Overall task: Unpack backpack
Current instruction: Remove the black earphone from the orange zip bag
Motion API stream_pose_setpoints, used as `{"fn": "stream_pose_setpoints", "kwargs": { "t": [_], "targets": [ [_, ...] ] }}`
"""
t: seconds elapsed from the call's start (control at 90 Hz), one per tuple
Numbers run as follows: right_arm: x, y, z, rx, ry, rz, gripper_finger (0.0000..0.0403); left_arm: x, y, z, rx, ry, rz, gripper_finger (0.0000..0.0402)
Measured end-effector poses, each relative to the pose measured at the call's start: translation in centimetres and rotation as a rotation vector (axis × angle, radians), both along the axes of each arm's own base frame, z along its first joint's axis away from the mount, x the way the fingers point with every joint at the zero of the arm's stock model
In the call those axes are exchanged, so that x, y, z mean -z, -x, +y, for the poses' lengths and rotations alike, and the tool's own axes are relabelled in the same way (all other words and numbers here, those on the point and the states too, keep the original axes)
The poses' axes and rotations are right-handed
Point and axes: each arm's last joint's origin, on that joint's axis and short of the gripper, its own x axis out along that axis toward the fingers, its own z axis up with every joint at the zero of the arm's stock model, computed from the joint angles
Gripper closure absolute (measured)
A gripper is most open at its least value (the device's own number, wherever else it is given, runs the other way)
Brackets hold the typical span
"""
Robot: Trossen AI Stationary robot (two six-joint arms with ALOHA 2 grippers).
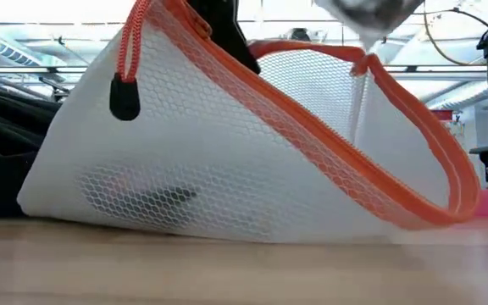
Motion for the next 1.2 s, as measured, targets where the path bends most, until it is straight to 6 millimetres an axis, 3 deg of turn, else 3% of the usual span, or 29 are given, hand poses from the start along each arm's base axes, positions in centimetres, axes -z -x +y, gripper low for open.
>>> {"fn": "stream_pose_setpoints", "kwargs": {
  "t": [0.389, 0.778, 1.011, 1.2],
  "targets": [
    [-1.1, 0.9, 0.2, -0.013, -0.006, -0.047, 0.0403, 0.0, 0.0, 0.1, -0.004, 0.001, 0.000, 0.0402],
    [-1.4, -2.9, -4.2, 0.015, 0.099, 0.000, 0.0403, 0.0, 0.0, 0.0, -0.001, 0.004, 0.006, 0.0402],
    [-6.9, -1.9, -8.7, 0.016, 0.016, -0.031, 0.0403, 0.6, 0.9, 0.6, -0.084, -0.040, 0.069, 0.0402],
    [-10.8, 2.2, -11.4, 0.031, -0.156, -0.077, 0.0403, 0.8, 1.4, 1.0, -0.164, -0.071, 0.082, 0.0402]
  ]
}}
